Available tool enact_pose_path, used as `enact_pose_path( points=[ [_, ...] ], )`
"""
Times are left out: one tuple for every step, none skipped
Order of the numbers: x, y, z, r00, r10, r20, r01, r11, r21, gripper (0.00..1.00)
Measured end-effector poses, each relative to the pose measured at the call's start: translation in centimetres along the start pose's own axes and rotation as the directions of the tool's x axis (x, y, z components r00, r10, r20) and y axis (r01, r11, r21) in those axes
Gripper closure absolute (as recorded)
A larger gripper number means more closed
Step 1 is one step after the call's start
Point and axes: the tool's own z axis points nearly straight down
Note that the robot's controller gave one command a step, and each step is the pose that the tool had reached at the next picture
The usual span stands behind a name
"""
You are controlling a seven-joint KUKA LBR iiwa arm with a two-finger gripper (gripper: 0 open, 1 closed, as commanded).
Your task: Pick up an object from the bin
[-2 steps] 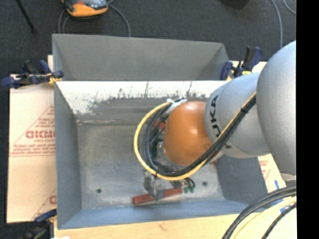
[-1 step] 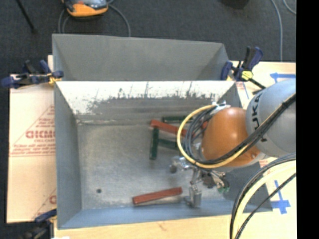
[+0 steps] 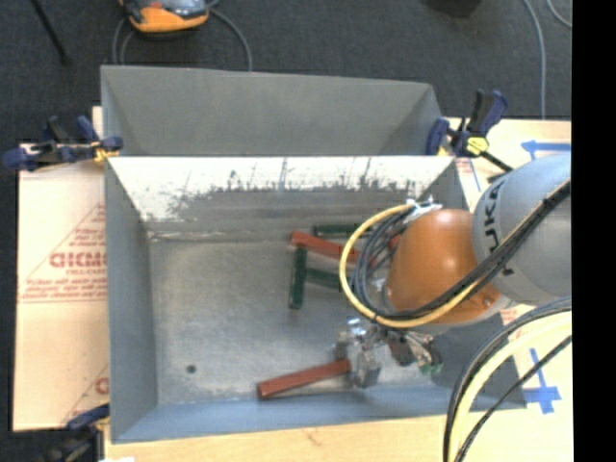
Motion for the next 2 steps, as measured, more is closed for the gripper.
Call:
enact_pose_path(
  points=[
    [0.0, 0.0, 0.0, 1.000, -0.001, 0.000, 0.001, 1.000, 0.000, 1.00],
    [-0.8, 1.1, -5.5, 1.000, 0.005, -0.009, -0.005, 1.000, -0.003, 1.00]
  ],
)
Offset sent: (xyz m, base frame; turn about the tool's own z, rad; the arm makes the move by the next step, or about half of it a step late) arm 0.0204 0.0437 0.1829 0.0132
